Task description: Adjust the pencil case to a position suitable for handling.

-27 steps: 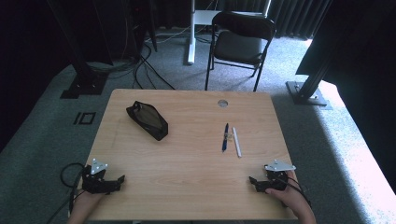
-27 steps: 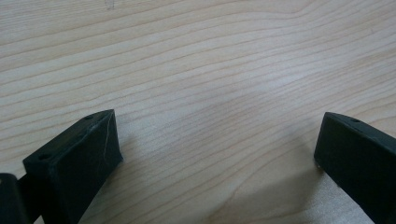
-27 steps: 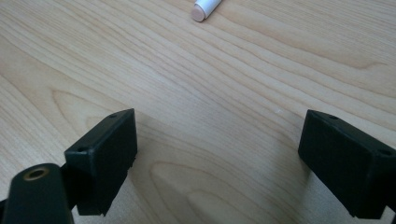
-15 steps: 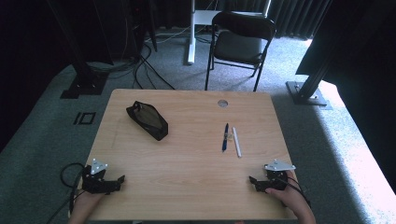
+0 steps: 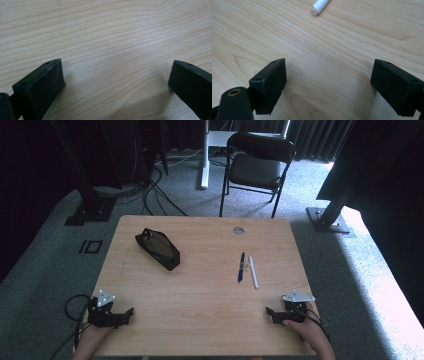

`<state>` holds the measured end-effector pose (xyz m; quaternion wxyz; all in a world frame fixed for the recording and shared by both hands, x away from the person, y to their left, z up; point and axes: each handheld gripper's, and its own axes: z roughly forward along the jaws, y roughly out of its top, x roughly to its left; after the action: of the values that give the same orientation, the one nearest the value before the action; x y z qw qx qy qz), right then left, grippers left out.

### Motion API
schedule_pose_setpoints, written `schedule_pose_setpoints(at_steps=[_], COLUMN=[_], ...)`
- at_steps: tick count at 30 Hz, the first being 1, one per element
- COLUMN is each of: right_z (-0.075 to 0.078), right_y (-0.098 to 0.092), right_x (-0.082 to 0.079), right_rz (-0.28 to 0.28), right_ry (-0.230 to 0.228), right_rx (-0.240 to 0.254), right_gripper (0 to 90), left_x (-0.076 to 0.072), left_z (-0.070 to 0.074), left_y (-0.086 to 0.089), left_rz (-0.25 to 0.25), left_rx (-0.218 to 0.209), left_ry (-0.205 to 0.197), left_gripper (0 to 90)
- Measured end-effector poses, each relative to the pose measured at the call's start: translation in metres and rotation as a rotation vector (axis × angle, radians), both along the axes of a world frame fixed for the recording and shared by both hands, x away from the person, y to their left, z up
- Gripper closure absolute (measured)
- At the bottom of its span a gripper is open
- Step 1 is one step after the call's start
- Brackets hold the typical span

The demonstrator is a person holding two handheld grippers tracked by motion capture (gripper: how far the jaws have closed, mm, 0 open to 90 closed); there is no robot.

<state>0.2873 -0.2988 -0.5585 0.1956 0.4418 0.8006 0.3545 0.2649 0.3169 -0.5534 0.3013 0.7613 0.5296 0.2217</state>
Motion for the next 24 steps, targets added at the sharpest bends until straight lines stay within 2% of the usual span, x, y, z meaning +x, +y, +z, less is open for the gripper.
schedule_pose_setpoints(at_steps=[12, 16, 24], right_z=[0.007, 0.016, 0.026], right_y=[0.015, 0.023, 0.036], right_x=[0.006, 0.009, 0.016], right_rz=[0.002, 0.023, 0.051], right_ry=[-0.011, -0.017, -0.034], right_rx=[0.039, 0.096, 0.091], right_gripper=[12.7, 12.5, 12.5], left_x=[0.0, 0.0, 0.0], left_z=[0.0, 0.0, 0.0], left_y=[0.0, 0.0, 0.0], left_rz=[-0.001, 0.0, -0.001], left_rx=[0.001, 0.0, 0.0], left_ry=[0.0, 0.0, 0.0], left_gripper=[0.5, 0.5, 0.5])
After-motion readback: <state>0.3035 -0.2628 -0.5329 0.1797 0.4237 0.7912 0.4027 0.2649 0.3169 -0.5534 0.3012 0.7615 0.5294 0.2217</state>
